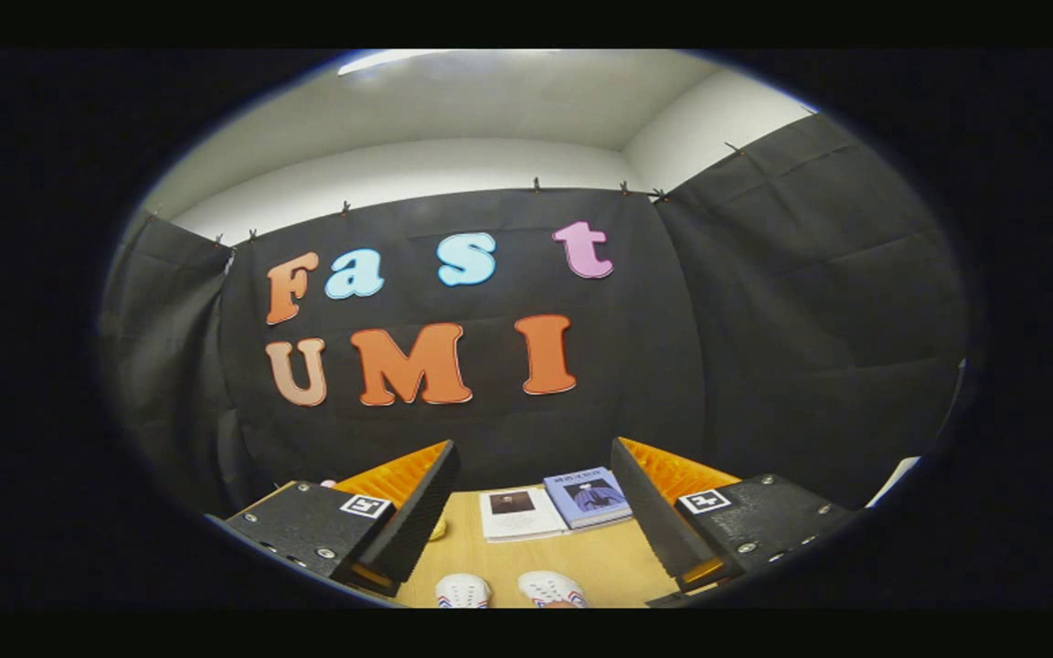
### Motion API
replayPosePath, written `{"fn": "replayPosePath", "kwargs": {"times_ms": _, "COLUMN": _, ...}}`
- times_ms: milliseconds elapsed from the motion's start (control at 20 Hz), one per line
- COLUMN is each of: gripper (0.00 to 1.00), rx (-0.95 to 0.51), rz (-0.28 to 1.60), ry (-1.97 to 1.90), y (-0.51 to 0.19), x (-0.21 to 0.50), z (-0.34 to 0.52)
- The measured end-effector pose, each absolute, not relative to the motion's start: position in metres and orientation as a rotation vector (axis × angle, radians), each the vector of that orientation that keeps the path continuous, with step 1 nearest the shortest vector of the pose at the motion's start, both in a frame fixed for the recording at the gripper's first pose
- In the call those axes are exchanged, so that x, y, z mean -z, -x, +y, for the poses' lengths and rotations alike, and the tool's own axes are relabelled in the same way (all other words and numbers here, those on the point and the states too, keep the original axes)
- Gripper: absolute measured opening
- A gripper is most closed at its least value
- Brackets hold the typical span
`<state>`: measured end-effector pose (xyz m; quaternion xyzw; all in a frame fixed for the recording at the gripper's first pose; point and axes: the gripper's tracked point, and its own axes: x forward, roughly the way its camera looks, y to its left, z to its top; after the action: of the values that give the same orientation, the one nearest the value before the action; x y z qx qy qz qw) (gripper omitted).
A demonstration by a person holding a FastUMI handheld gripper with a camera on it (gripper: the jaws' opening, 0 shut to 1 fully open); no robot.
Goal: Open the storage box then place both shoes into the box .Put the left shoe in first, then the right shoe, with the right side of both shoes facing outward in a uniform manner.
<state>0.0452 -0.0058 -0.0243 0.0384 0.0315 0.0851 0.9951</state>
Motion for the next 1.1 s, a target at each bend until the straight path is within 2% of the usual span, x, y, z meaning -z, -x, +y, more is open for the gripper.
{"fn": "replayPosePath", "kwargs": {"times_ms": 450, "gripper": 0.98, "rx": -0.296, "rz": 0.19, "ry": -0.226, "y": -0.048, "x": 0.067, "z": 0.034}}
{"fn": "replayPosePath", "kwargs": {"times_ms": 750, "gripper": 0.98, "rx": -0.475, "rz": 0.435, "ry": -0.442, "y": -0.036, "x": 0.146, "z": 0.102}}
{"fn": "replayPosePath", "kwargs": {"times_ms": 1100, "gripper": 0.98, "rx": -0.634, "rz": 0.791, "ry": -0.658, "y": 0.011, "x": 0.251, "z": 0.176}}
